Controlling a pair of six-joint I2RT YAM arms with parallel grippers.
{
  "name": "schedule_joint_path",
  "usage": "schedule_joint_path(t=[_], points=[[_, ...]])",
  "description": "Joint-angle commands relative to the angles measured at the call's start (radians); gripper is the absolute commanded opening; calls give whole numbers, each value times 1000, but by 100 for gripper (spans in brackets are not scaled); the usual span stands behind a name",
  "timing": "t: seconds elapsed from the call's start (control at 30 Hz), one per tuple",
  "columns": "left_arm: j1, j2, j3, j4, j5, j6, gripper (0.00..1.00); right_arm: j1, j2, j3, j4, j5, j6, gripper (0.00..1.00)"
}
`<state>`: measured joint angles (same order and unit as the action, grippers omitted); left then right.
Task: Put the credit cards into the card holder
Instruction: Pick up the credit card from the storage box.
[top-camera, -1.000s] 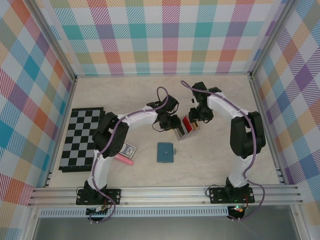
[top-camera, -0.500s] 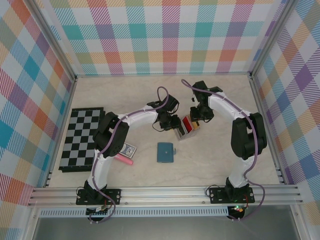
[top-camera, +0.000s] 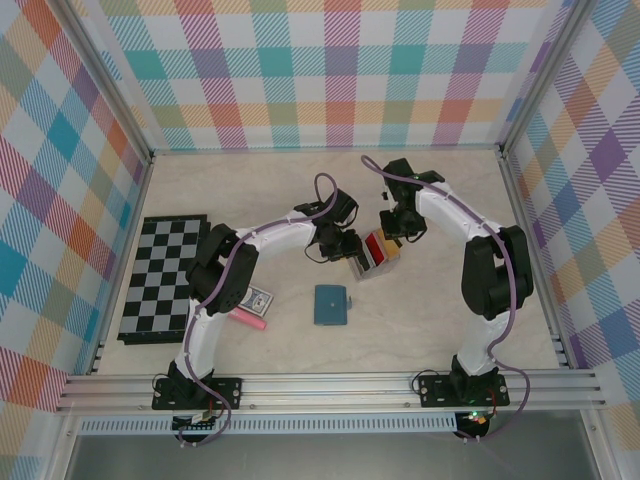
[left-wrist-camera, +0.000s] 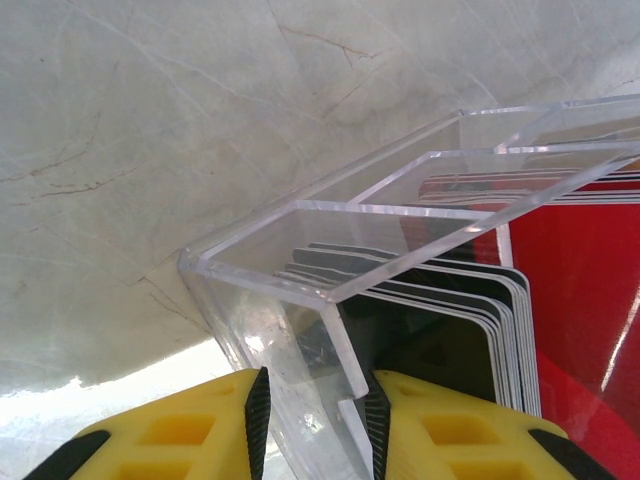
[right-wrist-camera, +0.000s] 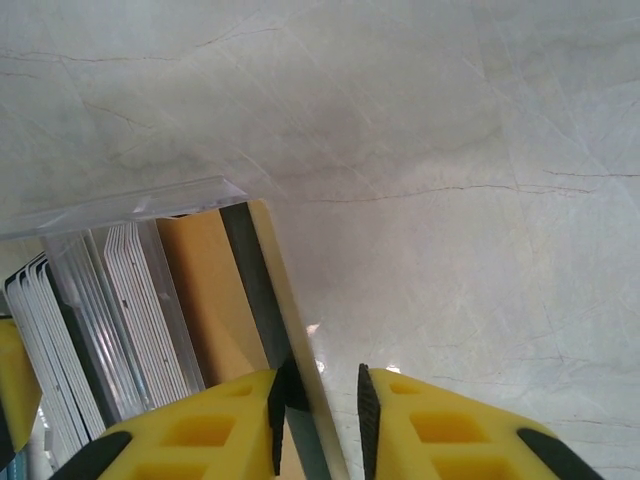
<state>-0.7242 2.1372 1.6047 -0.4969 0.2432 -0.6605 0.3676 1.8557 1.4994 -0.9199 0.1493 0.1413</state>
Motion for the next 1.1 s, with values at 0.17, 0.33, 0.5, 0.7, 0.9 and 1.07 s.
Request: schedule_joint_path(t=[0.17,0.33,0.5,0.7,0.9,1.07], points=[[-10,38,7,-75,1,18,32,12,-51,36,-42,20,-10,16],[-10,30,8,-75,-1,18,33,14,-85,40,-58,-26,13,13],[-10,19,9,-75,-4,18,34,16,-129,29,-60,-143,60,7],[-10,-20,12,-65,-4,15,38,28,-194,-22,-22,-181,179,5],[-6,-112,-15,-38,-18,3,50,34,-315,-118,69,-208,315,4],[33,-274,-137,39,7,-28,62,31,-448,-209,167,-287,422,4]])
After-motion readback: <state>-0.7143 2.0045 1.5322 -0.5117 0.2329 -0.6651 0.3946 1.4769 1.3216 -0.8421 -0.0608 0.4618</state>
